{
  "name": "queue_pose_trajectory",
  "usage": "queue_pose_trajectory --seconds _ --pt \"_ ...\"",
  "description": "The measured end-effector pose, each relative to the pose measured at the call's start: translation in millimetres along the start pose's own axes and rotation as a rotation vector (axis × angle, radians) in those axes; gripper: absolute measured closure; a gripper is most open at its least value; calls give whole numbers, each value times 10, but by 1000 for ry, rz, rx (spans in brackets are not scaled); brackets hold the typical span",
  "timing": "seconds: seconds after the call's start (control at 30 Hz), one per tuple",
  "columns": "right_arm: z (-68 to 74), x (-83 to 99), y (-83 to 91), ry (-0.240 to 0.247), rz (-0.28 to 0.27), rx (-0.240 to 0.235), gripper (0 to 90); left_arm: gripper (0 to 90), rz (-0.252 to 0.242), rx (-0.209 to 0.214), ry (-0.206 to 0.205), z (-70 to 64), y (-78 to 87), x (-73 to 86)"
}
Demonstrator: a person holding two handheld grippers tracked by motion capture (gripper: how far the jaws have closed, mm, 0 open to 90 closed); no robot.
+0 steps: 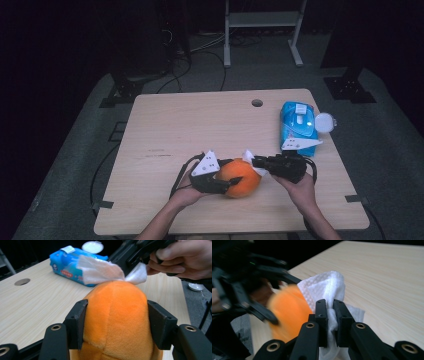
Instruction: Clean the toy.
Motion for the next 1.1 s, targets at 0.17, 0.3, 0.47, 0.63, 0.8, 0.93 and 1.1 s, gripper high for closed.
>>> queue_pose_trajectory --seconds 0.17,0.3,0.47,0.63,0.8,0.93,1.1 --pt "270 -66 -56 112 14 11 815 320 -3 1 11 -19 -44 6" --pt "155 16 -105 99 37 40 815 166 -29 29 39 29 -56 25" --pt "5 19 -50 73 17 87 814 116 -55 97 52 118 -24 130" --pt "-96 30 -25 44 6 97 814 94 -34 129 45 156 -127 290" --pt "-84 39 -25 36 4 99 814 130 -29 124 45 103 -223 314" --pt "-54 -16 48 38 -31 93 814 320 -69 79 35 114 -92 180" --pt "-77 -65 102 -7 -86 39 815 347 -131 73 27 130 141 -32"
Point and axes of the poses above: each handheld gripper's, and its own axes: y roughly backward along the jaws, x roughly out of its underside, z roughly to its left, the point moved 8 cm from there along -y, roughly forward along the jaws, and after that the axes turned 7 degrees about z, right-handed, at the moved point
